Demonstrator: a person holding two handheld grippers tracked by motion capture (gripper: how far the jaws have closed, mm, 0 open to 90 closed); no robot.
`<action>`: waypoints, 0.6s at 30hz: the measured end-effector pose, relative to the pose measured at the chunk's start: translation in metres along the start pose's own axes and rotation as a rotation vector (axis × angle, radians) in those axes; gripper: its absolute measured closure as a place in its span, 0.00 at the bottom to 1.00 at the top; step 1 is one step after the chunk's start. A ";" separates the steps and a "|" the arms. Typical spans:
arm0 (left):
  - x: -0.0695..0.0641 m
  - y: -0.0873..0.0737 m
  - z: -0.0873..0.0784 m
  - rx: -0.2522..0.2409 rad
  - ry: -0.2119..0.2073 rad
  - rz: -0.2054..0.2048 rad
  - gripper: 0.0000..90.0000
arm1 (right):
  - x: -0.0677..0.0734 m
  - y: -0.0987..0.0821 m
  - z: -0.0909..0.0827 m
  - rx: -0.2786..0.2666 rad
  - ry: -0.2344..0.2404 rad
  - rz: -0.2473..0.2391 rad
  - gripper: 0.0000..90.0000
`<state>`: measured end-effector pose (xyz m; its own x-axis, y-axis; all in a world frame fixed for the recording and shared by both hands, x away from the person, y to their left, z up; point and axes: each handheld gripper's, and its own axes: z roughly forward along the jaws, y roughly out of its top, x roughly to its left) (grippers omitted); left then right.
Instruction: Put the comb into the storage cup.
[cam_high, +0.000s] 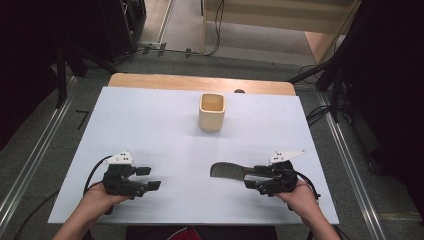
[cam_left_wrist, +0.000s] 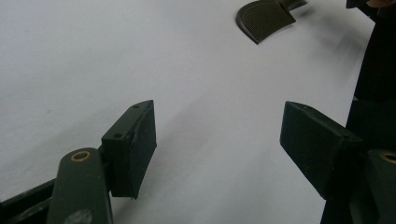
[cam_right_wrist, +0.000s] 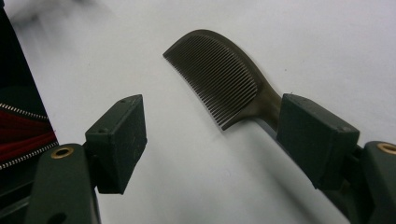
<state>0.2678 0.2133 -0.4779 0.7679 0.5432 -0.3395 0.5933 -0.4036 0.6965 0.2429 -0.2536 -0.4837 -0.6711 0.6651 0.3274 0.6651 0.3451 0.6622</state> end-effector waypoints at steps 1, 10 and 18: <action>0.000 0.000 0.000 0.000 0.000 0.000 0.31 | 0.000 0.000 0.000 0.003 0.000 0.008 0.25; 0.000 0.000 0.000 0.002 -0.004 -0.007 0.31 | -0.001 0.002 -0.001 -0.011 -0.012 0.011 0.25; 0.000 0.000 0.000 0.002 -0.005 -0.016 0.31 | -0.001 0.006 -0.002 -0.029 -0.016 0.048 0.25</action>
<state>0.2682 0.2133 -0.4777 0.7594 0.5460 -0.3539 0.6062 -0.3960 0.6897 0.2469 -0.2535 -0.4786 -0.6330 0.6912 0.3487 0.6868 0.2935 0.6650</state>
